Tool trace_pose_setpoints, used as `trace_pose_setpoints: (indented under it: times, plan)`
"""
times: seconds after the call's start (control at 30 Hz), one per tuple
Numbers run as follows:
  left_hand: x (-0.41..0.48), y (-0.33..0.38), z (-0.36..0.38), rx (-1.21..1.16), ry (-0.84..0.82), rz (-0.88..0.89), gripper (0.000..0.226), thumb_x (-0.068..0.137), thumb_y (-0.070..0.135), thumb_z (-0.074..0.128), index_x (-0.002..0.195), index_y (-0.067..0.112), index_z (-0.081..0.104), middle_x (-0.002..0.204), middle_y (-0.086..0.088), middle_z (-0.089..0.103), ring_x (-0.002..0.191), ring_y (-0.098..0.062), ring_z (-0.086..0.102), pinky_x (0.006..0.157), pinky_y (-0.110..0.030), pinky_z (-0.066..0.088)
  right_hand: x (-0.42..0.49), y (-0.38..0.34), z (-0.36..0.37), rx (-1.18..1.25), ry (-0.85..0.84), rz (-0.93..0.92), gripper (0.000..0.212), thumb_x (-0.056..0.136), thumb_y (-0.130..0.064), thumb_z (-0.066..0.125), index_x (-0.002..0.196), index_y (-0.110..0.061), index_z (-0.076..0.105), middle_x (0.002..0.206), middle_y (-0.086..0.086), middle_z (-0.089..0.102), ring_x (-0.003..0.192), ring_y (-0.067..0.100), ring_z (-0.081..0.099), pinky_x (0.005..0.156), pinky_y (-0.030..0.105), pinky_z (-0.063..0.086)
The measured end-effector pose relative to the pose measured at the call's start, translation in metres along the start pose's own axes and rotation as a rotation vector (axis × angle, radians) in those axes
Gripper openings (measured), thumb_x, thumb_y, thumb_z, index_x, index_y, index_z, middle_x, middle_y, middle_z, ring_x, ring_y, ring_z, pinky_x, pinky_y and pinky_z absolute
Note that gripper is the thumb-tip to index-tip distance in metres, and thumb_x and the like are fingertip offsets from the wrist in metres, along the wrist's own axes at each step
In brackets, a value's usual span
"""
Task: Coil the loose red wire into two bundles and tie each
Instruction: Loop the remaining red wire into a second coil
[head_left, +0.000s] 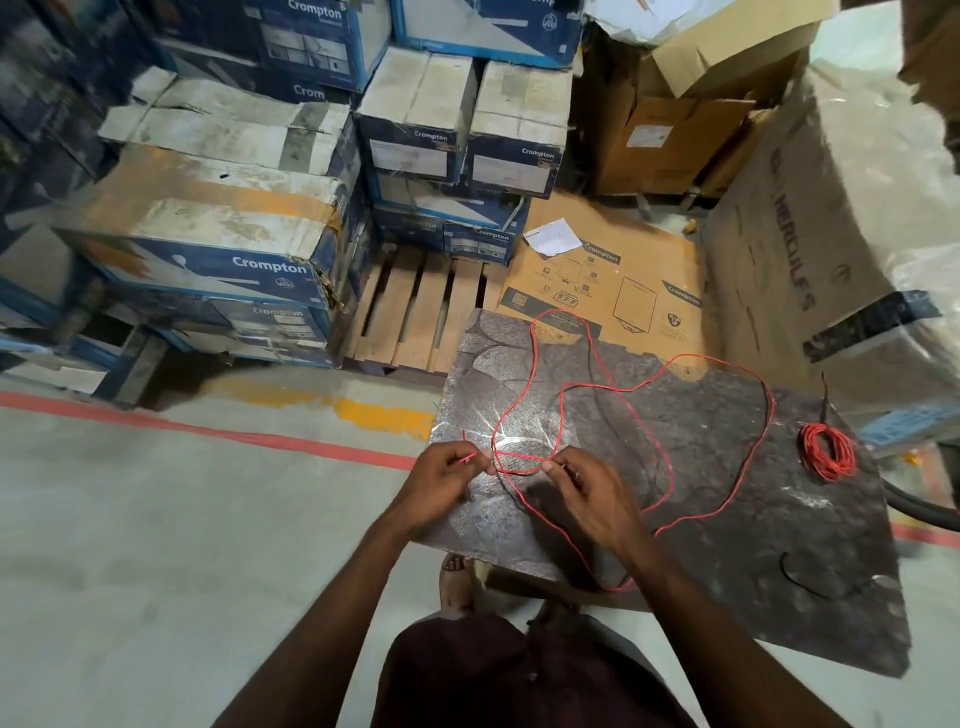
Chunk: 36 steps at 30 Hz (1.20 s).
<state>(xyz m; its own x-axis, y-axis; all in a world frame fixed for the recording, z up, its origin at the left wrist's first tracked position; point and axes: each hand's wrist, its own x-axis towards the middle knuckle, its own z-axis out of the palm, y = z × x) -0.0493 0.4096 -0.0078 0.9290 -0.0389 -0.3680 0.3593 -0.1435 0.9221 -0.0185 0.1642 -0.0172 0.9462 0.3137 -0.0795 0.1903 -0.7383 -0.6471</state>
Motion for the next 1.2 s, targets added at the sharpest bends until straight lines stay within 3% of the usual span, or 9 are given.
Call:
trace_pose_setpoints:
  times: [0.17,0.33,0.47,0.57,0.7,0.83,0.97,1.13,1.2]
  plan:
    - [0.001,0.047,-0.017,-0.119,-0.198,-0.146,0.042,0.107,0.029,0.047,0.082,0.021,0.079,0.059,0.005,0.024,0.050,-0.008,0.024,0.046,-0.021,0.024,0.009,-0.015,-0.047,0.034,0.128,-0.003,0.033,0.095,-0.050,0.064,0.075,-0.024,0.060,0.056,-0.008,0.049,0.053,0.005,0.047,0.056,0.038,0.045]
    - [-0.007,0.096,-0.025,-0.279,-0.550,-0.258,0.036,0.106,0.031,0.046,0.084,0.017,0.071,0.064,0.004,0.023,0.055,-0.010,0.013,0.047,-0.024,0.012,0.027,-0.041,-0.106,0.058,0.317,-0.102,0.028,0.095,-0.045,0.066,0.078,-0.022,0.067,0.062,-0.005,0.057,0.057,0.015,0.053,0.055,0.037,0.044]
    - [-0.021,0.147,-0.019,-0.498,-0.848,-0.108,0.033,0.107,0.021,0.038,0.094,0.012,0.067,0.058,0.001,0.019,0.047,-0.011,0.016,0.051,-0.024,0.025,0.043,-0.065,-0.143,0.077,0.443,-0.220,0.026,0.098,-0.036,0.066,0.081,-0.015,0.070,0.070,-0.006,0.060,0.061,0.007,0.052,0.058,0.023,0.038]
    - [-0.029,0.189,-0.011,-0.571,-0.958,-0.027,0.032,0.103,0.009,0.037,0.127,0.003,0.058,0.048,-0.001,0.026,0.038,-0.015,0.027,0.066,-0.034,0.041,0.050,-0.078,-0.159,0.085,0.466,-0.289,0.023,0.097,-0.031,0.068,0.085,-0.013,0.074,0.074,-0.004,0.064,0.063,0.010,0.054,0.059,0.028,0.043]
    - [-0.026,0.231,0.007,-0.570,-0.903,0.026,0.030,0.086,0.000,0.035,0.093,0.008,0.064,0.067,-0.010,0.055,0.056,-0.021,0.054,0.073,-0.037,0.046,0.052,-0.088,-0.182,0.044,0.518,-0.357,0.024,0.096,-0.036,0.069,0.088,-0.016,0.079,0.073,0.000,0.068,0.064,0.019,0.060,0.059,0.038,0.049]
    - [-0.027,0.271,0.016,-0.494,-0.824,0.082,0.022,0.086,0.015,0.041,0.079,0.011,0.061,0.060,0.000,0.025,0.047,-0.011,0.025,0.052,-0.029,0.026,0.055,-0.101,-0.209,0.053,0.541,-0.376,0.016,0.097,-0.033,0.070,0.094,-0.020,0.080,0.075,-0.006,0.064,0.068,0.015,0.060,0.060,0.038,0.048]
    - [-0.037,0.308,0.015,-0.609,-0.872,0.232,0.046,0.103,0.042,0.033,0.081,0.014,0.062,0.055,0.005,0.017,0.047,-0.010,0.013,0.047,-0.028,0.013,0.051,-0.114,-0.240,0.145,0.538,-0.411,0.026,0.105,-0.028,0.056,0.102,-0.014,0.077,0.082,-0.028,0.062,0.071,-0.004,0.055,0.063,0.021,0.039]
    - [-0.031,0.357,-0.018,-0.892,-0.897,0.402,0.046,0.107,0.031,0.031,0.138,0.009,0.057,0.078,-0.001,0.053,0.056,-0.009,0.043,0.045,-0.022,0.031,0.039,-0.098,-0.245,0.261,0.520,-0.376,0.036,0.104,-0.048,0.050,0.090,-0.023,0.072,0.068,0.004,0.061,0.056,0.023,0.049,0.054,0.043,0.040]
    - [-0.022,0.370,-0.027,-0.963,-0.836,0.401,0.048,0.109,0.030,0.030,0.150,0.011,0.046,0.114,-0.010,0.064,0.092,-0.020,0.067,0.062,-0.025,0.054,0.036,-0.084,-0.241,0.299,0.528,-0.347,0.037,0.102,-0.054,0.050,0.087,-0.026,0.068,0.069,0.011,0.061,0.060,0.032,0.054,0.056,0.048,0.043]
